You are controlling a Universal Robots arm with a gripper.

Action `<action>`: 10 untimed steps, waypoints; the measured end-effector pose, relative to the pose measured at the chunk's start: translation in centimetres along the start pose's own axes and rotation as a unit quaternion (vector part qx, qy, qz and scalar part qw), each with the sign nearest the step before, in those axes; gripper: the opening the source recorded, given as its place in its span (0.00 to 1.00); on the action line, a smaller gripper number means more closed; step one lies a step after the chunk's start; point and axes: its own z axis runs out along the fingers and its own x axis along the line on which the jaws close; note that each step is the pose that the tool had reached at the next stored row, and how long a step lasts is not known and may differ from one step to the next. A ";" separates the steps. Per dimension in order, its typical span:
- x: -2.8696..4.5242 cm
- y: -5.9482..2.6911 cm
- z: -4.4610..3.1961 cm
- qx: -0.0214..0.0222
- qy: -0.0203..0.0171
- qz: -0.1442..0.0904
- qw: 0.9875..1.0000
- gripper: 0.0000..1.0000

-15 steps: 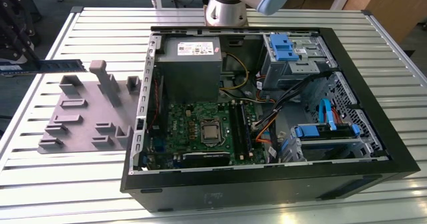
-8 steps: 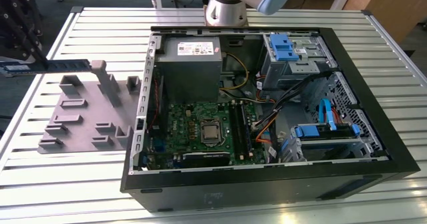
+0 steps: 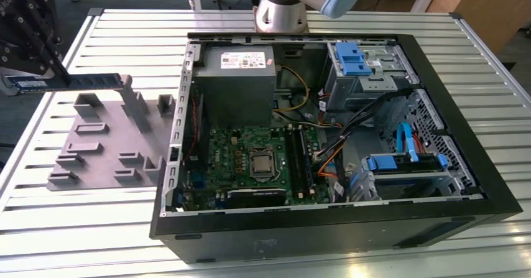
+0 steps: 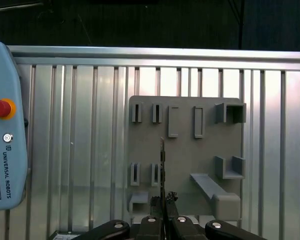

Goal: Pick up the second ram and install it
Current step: 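Pick up the second ram and move it above second insertion slot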

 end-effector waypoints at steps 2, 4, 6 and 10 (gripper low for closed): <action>0.00 -0.01 -0.01 0.000 0.000 0.000 1.000 0.14; 0.00 -0.03 -0.08 0.000 0.000 0.000 1.000 0.14; 0.00 -0.02 -0.37 0.000 0.000 0.000 1.000 0.14; 0.00 -0.02 -0.38 0.000 0.000 0.000 1.000 0.14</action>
